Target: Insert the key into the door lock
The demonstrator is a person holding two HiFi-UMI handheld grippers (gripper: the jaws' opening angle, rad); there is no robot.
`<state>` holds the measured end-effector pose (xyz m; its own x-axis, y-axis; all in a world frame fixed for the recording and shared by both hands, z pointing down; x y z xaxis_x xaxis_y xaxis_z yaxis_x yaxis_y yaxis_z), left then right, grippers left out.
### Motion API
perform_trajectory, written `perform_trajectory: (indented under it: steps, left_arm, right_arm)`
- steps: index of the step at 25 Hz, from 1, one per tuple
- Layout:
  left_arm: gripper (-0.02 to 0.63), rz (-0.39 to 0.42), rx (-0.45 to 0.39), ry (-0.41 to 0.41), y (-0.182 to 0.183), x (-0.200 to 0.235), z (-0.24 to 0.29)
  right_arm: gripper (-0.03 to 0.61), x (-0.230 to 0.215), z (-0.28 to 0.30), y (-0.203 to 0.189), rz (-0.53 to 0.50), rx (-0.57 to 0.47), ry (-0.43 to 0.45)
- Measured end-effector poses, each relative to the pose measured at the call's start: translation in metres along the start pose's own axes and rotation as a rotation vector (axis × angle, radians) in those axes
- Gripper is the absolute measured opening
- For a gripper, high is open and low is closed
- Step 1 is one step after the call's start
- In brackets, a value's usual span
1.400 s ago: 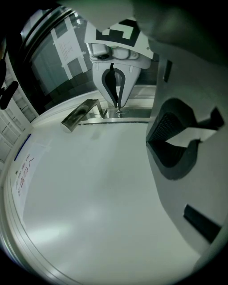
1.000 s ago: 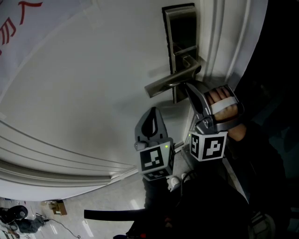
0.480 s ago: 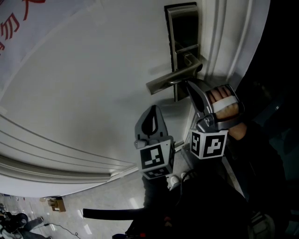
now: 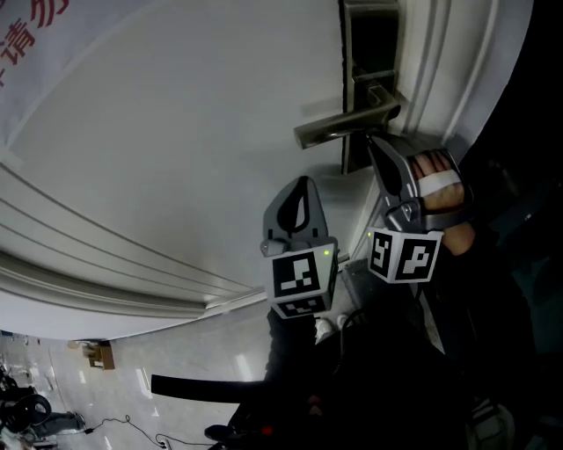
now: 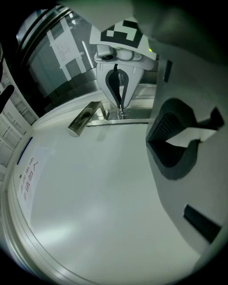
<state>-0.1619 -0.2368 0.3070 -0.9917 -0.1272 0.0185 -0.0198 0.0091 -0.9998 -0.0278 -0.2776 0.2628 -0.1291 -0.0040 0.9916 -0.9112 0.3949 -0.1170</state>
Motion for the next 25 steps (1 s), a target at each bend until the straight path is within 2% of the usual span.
perform_trajectory:
  steps: [4, 6, 8, 12, 18, 21, 25]
  left_arm:
    - [0.002, 0.012, -0.004, 0.019, 0.006, 0.003, -0.006]
    - [0.002, 0.011, -0.019, 0.038, 0.006, 0.006, -0.007]
    - [0.002, 0.012, -0.03, 0.047, 0.007, 0.007, -0.007]
    - [0.002, 0.017, -0.023, 0.051, 0.008, 0.009, -0.01]
    - [0.002, 0.025, -0.022, 0.054, 0.006, 0.008, -0.013]
    - [0.002, 0.034, -0.023, 0.047, 0.006, 0.007, -0.013]
    - [0.002, 0.041, -0.026, 0.04, 0.005, 0.006, -0.014]
  right_arm:
    - [0.014, -0.004, -0.011, 0.0, 0.077, -0.028, 0.018]
    - [0.014, -0.007, -0.017, -0.002, 0.185, -0.044, 0.043]
    - [0.014, -0.011, -0.022, -0.005, 0.37, -0.071, 0.063]
    - [0.002, -0.022, -0.034, -0.011, 0.814, -0.147, 0.044]
    - [0.0, -0.012, -0.033, -0.032, 1.183, -0.084, 0.029]
    - [0.0, -0.006, -0.032, -0.036, 1.247, -0.09, 0.053]
    - [0.0, -0.002, -0.033, -0.034, 1.202, -0.075, 0.034]
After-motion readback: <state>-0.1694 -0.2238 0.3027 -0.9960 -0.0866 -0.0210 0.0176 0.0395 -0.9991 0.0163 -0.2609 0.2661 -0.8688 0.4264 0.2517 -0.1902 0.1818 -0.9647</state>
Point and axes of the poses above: the fingertips, and each gripper's own axes: z forward along the fingers, x to its left, y out of its top, the point moved 8 cm from there along -z, backward along the fingers, and after that the axes turned 1 degree about z, right-handed, at the moved point
